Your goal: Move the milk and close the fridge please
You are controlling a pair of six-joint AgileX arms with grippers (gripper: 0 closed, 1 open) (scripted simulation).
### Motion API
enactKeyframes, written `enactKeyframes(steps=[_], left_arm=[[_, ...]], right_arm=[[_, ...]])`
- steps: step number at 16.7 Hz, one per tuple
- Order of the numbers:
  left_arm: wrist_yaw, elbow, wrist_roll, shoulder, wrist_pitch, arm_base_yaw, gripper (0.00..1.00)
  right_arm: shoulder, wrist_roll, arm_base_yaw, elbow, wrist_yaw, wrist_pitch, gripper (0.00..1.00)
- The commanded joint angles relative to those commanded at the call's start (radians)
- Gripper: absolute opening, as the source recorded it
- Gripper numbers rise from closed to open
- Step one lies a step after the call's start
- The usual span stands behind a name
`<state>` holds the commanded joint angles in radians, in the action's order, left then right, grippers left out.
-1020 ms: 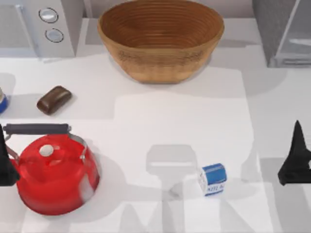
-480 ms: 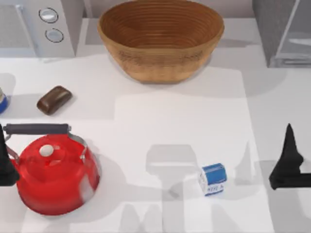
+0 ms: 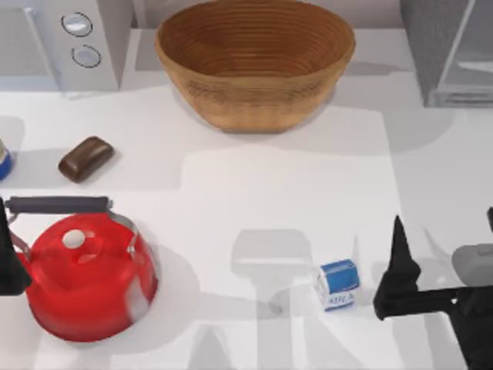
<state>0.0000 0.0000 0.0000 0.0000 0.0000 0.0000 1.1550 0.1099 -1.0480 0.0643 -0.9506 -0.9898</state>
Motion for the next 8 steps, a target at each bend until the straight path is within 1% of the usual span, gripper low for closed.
enactKeyframes(steps=[5, 8], left_arm=[[0.0, 0.0, 0.0, 0.0, 0.0, 0.0, 1.0], [0.0, 0.0, 0.0, 0.0, 0.0, 0.0, 1.0]], right_arm=[[0.448, 0.095, -0.101, 0.042, -0.008, -0.247, 1.0], [0.657, 0.146, -0.144, 0.063, -0.002, -0.369, 1.0]])
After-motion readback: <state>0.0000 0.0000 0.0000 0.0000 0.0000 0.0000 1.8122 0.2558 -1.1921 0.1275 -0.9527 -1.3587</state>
